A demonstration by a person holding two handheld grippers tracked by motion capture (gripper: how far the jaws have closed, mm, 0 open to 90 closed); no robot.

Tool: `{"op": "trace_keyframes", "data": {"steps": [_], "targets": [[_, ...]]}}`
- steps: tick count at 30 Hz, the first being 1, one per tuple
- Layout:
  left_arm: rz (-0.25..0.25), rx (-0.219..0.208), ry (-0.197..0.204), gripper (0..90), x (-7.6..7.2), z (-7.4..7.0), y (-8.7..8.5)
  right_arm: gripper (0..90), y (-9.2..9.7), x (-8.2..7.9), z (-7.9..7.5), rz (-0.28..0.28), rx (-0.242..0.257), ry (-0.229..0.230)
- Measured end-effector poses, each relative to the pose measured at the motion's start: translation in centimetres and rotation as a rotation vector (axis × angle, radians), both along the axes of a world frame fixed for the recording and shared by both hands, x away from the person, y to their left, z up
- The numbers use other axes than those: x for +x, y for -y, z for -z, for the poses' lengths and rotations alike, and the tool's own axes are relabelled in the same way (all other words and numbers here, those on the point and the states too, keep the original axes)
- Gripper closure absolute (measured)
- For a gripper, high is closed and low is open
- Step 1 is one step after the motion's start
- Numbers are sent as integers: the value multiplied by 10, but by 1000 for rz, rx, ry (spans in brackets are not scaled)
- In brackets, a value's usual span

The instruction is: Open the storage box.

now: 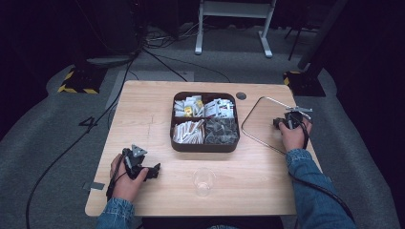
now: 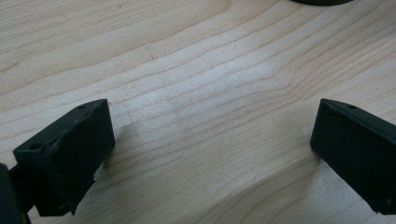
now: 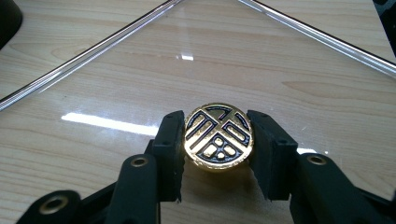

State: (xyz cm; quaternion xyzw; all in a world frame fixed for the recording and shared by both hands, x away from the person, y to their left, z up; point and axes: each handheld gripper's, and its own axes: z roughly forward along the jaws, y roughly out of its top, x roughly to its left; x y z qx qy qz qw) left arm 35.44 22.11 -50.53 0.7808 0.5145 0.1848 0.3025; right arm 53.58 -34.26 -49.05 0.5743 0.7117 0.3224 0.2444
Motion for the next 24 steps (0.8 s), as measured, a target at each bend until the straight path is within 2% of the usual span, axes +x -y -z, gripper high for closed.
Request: {"op": "trace_keyframes", "data": {"steps": [5, 8, 12, 16, 24], "targets": [[-1, -2, -1, 0, 0, 0, 0, 580, 0, 0, 1, -2, 5, 4], [0, 0, 0, 0, 0, 0, 0, 524, 0, 0, 1, -4, 20, 12], [0, -1, -1, 0, 0, 0, 0, 473, -2, -1, -1, -2, 11, 33], [0, 0, 0, 0, 0, 0, 0, 449, -3, -2, -7, 1, 15, 64], [-1, -2, -1, 0, 0, 0, 0, 445, -7, -6, -26, -15, 64, 124]]}}
